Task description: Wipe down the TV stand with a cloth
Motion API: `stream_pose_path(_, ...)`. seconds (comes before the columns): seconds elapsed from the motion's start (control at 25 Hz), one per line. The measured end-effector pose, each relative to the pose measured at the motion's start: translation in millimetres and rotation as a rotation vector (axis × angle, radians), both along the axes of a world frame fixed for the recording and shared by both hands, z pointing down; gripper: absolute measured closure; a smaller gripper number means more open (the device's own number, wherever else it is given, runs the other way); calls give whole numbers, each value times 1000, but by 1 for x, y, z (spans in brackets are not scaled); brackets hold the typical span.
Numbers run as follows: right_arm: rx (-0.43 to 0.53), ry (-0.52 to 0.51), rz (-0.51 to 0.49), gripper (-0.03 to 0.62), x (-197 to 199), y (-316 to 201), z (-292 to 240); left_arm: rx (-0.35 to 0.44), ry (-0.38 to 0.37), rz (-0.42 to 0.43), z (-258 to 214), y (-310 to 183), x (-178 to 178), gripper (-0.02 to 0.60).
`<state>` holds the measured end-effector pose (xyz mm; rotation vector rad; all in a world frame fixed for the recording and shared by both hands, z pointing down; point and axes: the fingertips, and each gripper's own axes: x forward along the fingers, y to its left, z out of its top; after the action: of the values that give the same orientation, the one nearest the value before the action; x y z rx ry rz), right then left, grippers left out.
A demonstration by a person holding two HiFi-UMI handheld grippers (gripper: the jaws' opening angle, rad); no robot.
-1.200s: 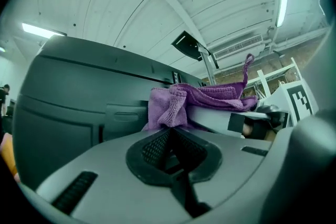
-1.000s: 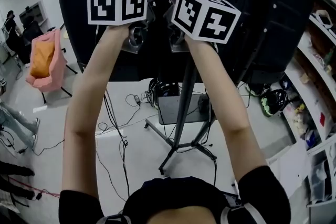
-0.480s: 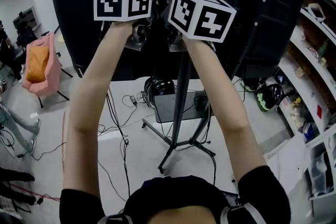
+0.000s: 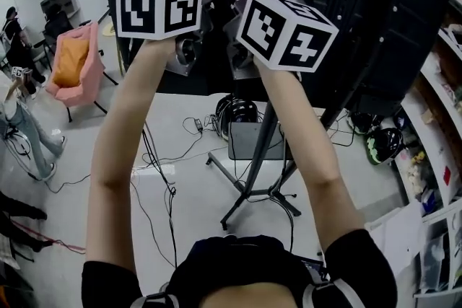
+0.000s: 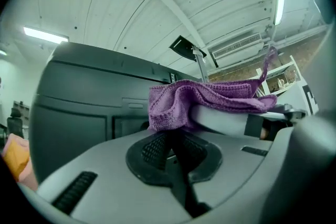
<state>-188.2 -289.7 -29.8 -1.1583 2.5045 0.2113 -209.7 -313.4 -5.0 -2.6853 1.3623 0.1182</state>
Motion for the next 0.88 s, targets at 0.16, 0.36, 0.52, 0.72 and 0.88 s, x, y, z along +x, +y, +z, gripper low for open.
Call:
stream_pose_path(0.16, -44, 12, -87, 530, -40, -1, 20, -28, -4, -78, 21, 4, -43, 575)
stream_pose_path(0.36, -99, 34, -116, 530, -67, -15, 44, -71, -15, -129, 46, -6, -71, 575)
stream_pose_path(0.52, -127, 35, -88, 530, -68, -33, 54, -101, -14, -128, 59, -19, -73, 575)
stream_pose_path(0.72, -136, 23, -31, 530, -52, -54, 57, -105, -22, -95, 61, -33, -60, 575)
stream_pose_path(0.88, -119, 31, 15, 530, -36, -60, 56, -93, -20, -64, 58, -35, -45, 575)
